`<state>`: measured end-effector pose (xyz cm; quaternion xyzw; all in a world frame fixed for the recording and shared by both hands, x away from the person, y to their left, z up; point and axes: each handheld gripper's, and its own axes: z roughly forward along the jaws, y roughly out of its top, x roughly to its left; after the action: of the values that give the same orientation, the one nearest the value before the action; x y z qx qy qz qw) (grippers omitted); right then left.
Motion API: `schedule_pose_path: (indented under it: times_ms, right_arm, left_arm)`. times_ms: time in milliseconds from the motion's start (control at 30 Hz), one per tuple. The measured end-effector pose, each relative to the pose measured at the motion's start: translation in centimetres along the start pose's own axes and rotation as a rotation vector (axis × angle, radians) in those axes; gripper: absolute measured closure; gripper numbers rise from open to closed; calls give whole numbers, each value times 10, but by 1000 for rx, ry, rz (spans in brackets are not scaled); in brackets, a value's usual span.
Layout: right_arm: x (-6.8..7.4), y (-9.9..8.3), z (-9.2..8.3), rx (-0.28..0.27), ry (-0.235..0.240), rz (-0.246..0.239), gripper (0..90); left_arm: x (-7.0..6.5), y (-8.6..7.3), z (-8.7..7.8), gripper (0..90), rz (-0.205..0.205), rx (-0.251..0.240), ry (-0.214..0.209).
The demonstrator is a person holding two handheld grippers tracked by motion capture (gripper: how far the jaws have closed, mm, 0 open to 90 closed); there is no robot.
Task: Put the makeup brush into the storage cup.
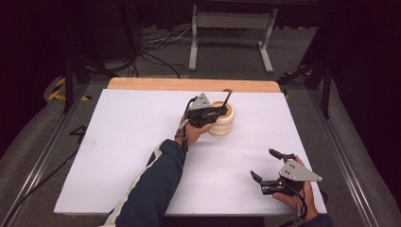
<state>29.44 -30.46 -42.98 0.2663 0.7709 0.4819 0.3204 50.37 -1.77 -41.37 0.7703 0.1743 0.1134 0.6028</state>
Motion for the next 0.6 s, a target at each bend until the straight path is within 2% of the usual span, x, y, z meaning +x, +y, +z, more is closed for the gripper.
schedule_pose_path:
  times_ms: [367,433,567,600]
  right_arm:
    - [1,-1,2,15,-2,-10,56]
    - [0,-1,2,15,-3,-8,56]
    - [0,-1,2,15,0,-7,56]
    - [0,-1,2,19,0,-9,56]
  left_arm:
    - [1,1,-1,791,6,4,20]
    - [1,1,-2,789,-4,-11,17]
    - [1,3,-4,771,10,-15,26]
    - [1,4,-5,650,7,-22,33]
